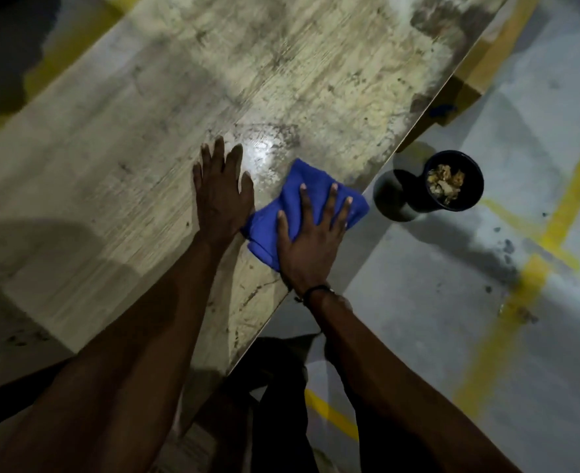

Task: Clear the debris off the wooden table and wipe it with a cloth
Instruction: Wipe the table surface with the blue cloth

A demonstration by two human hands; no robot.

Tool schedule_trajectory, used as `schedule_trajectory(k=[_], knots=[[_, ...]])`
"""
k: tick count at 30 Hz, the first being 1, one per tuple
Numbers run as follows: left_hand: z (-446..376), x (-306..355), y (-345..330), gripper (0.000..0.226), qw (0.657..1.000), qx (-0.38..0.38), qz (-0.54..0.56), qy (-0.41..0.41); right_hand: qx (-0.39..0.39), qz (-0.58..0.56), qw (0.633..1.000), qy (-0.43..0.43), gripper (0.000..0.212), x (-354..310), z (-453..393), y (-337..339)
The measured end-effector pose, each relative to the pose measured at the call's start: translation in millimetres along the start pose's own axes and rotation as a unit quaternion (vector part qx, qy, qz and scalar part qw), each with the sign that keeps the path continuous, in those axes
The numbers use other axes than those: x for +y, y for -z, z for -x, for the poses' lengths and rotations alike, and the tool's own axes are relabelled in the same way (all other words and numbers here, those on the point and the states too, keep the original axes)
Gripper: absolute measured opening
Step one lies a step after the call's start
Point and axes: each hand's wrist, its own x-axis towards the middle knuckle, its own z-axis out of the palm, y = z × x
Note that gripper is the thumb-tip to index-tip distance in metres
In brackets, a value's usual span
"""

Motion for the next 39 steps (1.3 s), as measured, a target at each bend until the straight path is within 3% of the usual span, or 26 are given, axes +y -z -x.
schedule_trajectory(k=[5,9,12,17,26,33,39], knots=[[-62,38,-25,0.061,0.997,-0.029,0.007,-0.069,0.049,0.017,0.999,-0.013,0.057,42,-99,-8],[-110,79,-49,0.057,0.992,-0.044,0.006,-0.119,0.026,0.052,0.998,-0.034,0.062,72,-183,-7],[-139,100,-63,0.055,0.987,-0.046,0.009,-0.154,0.008,0.046,0.998,-0.041,0.062,72,-185,-3],[-159,119,-75,0.054,0.989,-0.042,-0.001,-0.144,0.008,0.042,0.999,-0.022,0.059,66,-151,-5],[-161,118,-85,0.050,0.990,0.007,-0.005,-0.141,-0.004,0.057,0.996,-0.064,0.064,111,-282,-3],[-161,122,-84,0.050,0.990,0.019,-0.017,-0.135,-0.027,0.075,0.996,-0.051,0.070,93,-236,1],[-183,152,-93,0.044,0.992,0.035,-0.044,-0.115,-0.020,0.058,0.997,-0.055,0.073,126,-303,-5]])
